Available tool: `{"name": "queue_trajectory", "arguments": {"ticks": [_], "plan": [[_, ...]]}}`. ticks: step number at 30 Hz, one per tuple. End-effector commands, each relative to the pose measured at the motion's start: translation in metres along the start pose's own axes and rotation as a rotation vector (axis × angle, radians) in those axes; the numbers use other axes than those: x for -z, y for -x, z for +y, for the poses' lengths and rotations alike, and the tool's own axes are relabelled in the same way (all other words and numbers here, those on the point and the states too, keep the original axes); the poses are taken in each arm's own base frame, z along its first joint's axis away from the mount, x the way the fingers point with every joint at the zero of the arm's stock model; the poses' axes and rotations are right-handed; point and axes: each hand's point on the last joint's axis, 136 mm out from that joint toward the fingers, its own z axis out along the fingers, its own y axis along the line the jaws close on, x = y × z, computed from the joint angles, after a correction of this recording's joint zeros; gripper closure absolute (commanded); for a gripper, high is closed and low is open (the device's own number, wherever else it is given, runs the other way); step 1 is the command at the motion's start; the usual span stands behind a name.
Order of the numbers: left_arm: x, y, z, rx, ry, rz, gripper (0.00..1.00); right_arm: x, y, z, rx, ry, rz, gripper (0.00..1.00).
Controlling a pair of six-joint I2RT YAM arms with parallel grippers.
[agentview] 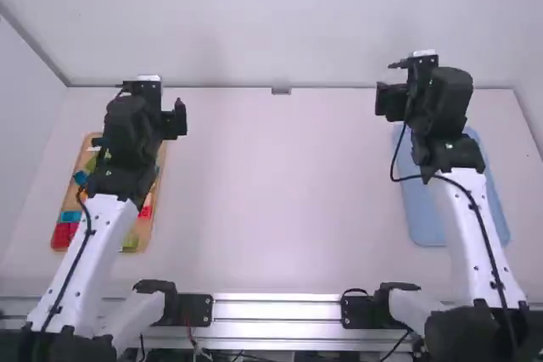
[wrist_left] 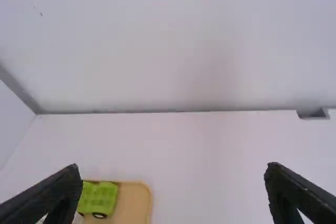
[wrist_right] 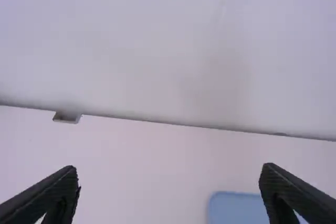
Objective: Assemble lego blocks to make yellow taxi
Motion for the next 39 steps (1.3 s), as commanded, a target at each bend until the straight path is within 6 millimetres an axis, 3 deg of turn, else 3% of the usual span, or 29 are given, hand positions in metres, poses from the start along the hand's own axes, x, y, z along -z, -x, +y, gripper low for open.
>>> {"name": "queue_trajectory", "arguments": {"ticks": [1,7,14,17,20,27,29,33,39], "plan": [[0.000,0.019,0.007,0.094,0.051,-0.036,0.06,-0.002,0.018,-0.002,0.011,0.000,-0.027,0.06],[-0.002,0.016,0.051,0.218,0.297,-0.017,0.02,-0.013,0.025,0.010,0.027,0.030,-0.025,0.03],[-0.005,-0.004,0.080,0.285,0.303,0.096,0.01,-0.015,0.028,0.028,0.044,0.067,-0.028,0.02],[-0.011,-0.021,0.103,0.368,0.296,0.179,0.01,-0.015,0.030,0.034,0.049,0.078,-0.037,0.02],[-0.015,-0.033,0.111,0.393,0.277,0.255,0.01,-0.015,0.031,0.038,0.053,0.086,-0.039,0.02],[-0.033,-0.088,0.132,0.465,0.289,0.600,0.01,-0.014,0.040,0.047,0.062,0.102,-0.075,0.02],[-0.044,-0.114,0.138,0.481,0.305,0.741,0.01,-0.013,0.040,0.052,0.066,0.113,-0.074,0.02],[-0.058,-0.157,0.134,0.476,0.285,0.920,0.01,-0.013,0.041,0.057,0.070,0.123,-0.076,0.02],[-0.071,-0.200,0.125,0.474,0.249,1.050,0.01,-0.013,0.041,0.059,0.072,0.128,-0.078,0.02]]}}
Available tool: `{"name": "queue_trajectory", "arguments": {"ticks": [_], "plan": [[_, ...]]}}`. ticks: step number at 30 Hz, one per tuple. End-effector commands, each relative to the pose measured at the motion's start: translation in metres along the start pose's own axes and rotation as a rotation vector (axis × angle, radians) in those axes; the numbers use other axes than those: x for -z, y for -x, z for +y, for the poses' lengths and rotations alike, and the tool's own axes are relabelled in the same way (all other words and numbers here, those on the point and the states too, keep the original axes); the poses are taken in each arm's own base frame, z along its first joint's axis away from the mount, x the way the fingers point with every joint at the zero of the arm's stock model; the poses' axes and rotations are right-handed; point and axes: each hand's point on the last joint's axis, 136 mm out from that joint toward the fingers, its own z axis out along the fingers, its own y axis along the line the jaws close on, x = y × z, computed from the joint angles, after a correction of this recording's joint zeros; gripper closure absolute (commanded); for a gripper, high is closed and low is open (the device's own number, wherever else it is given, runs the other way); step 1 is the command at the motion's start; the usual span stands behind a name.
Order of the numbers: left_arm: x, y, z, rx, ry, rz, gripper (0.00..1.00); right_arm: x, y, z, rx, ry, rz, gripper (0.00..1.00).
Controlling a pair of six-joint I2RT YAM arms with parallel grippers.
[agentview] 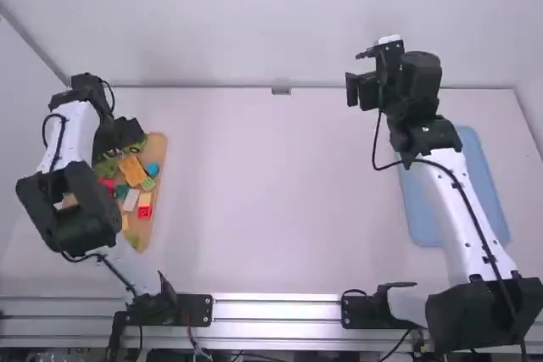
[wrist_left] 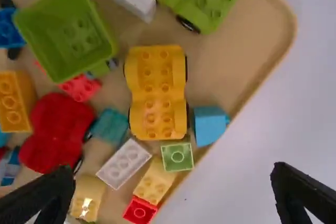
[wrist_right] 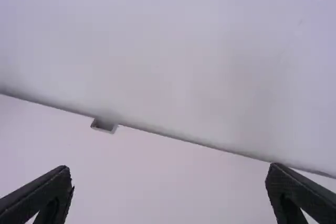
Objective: Assemble lego blocks to make yellow taxi
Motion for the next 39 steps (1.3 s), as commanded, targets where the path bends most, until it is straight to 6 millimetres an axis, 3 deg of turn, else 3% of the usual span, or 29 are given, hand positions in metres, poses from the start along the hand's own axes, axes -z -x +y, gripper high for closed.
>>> {"name": "queue_trajectory", "arguments": {"ticks": [1,6,8,11,20,26,31,39], "plan": [[-0.009,-0.002,0.001,0.001,-0.008,0.027,0.01,0.003,0.017,-0.003,0.000,-0.009,-0.037,0.02],[-0.032,-0.007,0.004,0.009,-0.009,0.024,0.03,0.003,0.015,-0.005,-0.002,-0.012,-0.032,0.02],[-0.039,-0.009,0.008,0.021,-0.008,0.025,0.07,0.003,0.015,-0.005,-0.002,-0.012,-0.032,0.02],[-0.052,-0.018,0.018,0.042,-0.004,0.045,0.21,0.003,0.016,-0.004,-0.002,-0.012,-0.032,0.02],[-0.074,-0.029,0.030,0.072,0.000,0.051,0.26,0.003,0.016,-0.002,0.000,-0.007,-0.032,0.02],[-0.081,-0.033,0.017,0.014,-0.067,0.048,0.25,0.003,0.016,0.001,0.001,0.001,-0.034,0.02],[-0.088,-0.039,0.021,0.023,-0.063,0.056,0.20,0.003,0.017,0.005,0.005,0.009,-0.034,0.02],[-0.100,-0.042,0.018,0.015,-0.067,0.030,0.22,0.003,0.016,0.007,0.006,0.013,-0.031,0.02]]}}
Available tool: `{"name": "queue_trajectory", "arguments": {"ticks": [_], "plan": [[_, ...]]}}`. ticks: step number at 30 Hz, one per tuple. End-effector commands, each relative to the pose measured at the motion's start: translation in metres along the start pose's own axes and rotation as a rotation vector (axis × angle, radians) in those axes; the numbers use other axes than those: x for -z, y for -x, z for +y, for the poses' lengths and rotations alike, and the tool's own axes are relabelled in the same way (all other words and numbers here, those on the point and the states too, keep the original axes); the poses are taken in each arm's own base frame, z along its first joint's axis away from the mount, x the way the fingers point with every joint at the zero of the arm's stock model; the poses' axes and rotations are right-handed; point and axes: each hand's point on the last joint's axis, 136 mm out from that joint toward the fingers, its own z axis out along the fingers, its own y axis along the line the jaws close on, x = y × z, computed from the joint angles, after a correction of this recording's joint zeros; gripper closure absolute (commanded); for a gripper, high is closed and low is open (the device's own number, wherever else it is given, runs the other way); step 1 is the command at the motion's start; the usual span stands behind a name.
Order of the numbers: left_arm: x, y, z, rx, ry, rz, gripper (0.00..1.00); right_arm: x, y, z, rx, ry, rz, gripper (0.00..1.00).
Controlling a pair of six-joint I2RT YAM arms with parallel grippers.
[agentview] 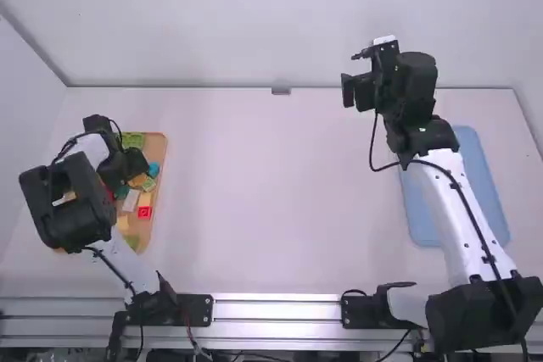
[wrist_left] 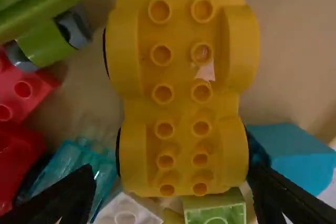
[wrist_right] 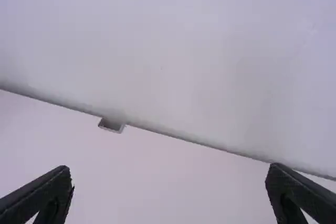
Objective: Assemble lego blocks to make yellow taxi
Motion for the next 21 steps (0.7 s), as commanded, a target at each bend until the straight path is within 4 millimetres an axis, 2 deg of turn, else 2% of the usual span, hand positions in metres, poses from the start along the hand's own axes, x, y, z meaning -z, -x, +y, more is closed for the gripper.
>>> {"name": "queue_trajectory", "arguments": {"ticks": [1,10,14,18,21], "plan": [[-0.003,-0.005,-0.002,-0.012,-0.010,0.009,0.22,0.003,0.015,-0.002,-0.002,-0.007,-0.030,0.02],[-0.013,-0.007,-0.001,-0.013,-0.014,-0.017,0.27,0.003,0.015,-0.002,-0.002,-0.006,-0.028,0.02],[-0.013,-0.006,0.000,-0.013,-0.006,-0.021,0.41,0.003,0.014,-0.002,-0.002,-0.006,-0.028,0.02],[-0.010,0.002,0.005,-0.021,0.029,-0.045,0.48,0.003,0.014,-0.002,-0.002,-0.006,-0.027,0.02],[0.004,0.014,0.002,-0.042,0.021,-0.064,0.61,0.003,0.014,-0.002,-0.002,-0.006,-0.027,0.02]]}}
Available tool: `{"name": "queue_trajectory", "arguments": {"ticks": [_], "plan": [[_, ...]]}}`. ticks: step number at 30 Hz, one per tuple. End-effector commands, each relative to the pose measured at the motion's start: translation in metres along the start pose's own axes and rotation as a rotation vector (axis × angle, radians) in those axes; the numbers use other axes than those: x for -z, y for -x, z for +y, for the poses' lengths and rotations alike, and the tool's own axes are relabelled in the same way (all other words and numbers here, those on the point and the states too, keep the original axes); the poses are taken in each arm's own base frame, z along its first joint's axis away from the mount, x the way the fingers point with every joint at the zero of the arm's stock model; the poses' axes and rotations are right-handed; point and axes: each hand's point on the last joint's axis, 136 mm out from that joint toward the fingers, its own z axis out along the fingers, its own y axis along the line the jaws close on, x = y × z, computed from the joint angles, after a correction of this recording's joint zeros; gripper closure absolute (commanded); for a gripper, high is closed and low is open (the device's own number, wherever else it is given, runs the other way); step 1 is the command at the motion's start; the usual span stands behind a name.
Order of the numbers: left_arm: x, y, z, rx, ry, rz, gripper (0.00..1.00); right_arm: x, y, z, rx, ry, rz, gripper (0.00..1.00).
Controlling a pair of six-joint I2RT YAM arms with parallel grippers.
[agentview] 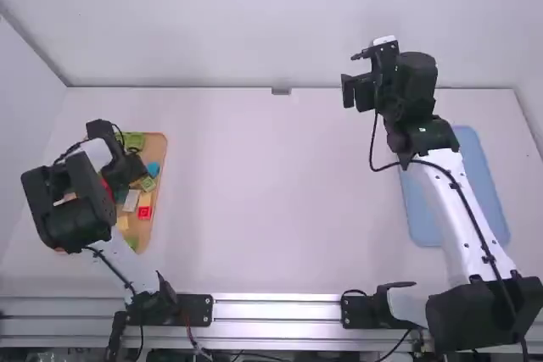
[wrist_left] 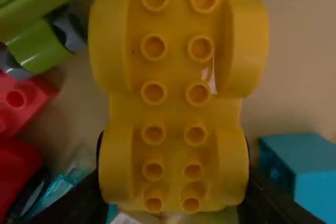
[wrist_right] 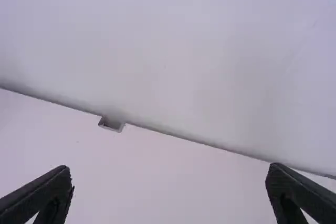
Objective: Assemble lego blocks to make yellow taxi
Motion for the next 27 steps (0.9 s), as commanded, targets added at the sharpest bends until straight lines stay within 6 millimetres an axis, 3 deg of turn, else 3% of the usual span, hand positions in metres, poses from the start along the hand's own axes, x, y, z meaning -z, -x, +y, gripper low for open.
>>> {"name": "queue_trajectory", "arguments": {"ticks": [1,6,8,12,15,16,17,19,23,25,27], "plan": [[0.019,0.019,-0.001,-0.014,0.005,-0.046,0.64,0.003,0.016,-0.003,0.000,-0.007,-0.033,0.02],[0.066,0.035,-0.014,-0.043,-0.010,-0.119,0.76,0.003,0.016,-0.003,0.000,-0.008,-0.033,0.02],[0.082,0.035,-0.022,-0.079,-0.022,-0.151,0.76,0.003,0.016,-0.003,0.001,-0.008,-0.033,0.02],[0.129,0.025,-0.059,-0.223,-0.068,-0.263,0.74,0.003,0.014,-0.002,0.000,-0.007,-0.026,0.02],[0.158,-0.003,-0.109,-0.498,-0.164,-0.321,0.72,0.003,0.010,-0.001,-0.001,-0.003,-0.009,0.02],[0.158,-0.003,-0.109,-0.498,-0.164,-0.321,0.72,0.003,0.010,-0.001,-0.001,-0.003,-0.009,0.02],[0.169,-0.027,-0.147,-0.697,-0.255,-0.336,0.77,0.003,0.008,-0.001,-0.001,-0.002,0.000,0.02],[0.173,-0.058,-0.182,-0.897,-0.318,-0.325,0.80,0.003,0.007,-0.001,-0.002,-0.001,0.004,0.02],[0.170,-0.099,-0.218,-1.153,-0.352,-0.294,0.86,0.003,0.007,-0.001,-0.002,-0.001,0.003,0.02],[0.162,-0.132,-0.245,-1.374,-0.388,-0.271,0.87,0.003,0.008,-0.001,-0.001,-0.002,-0.002,0.02],[0.155,-0.152,-0.258,-1.512,-0.402,-0.253,0.88,0.003,0.009,-0.001,-0.002,-0.002,-0.004,0.02]]}}
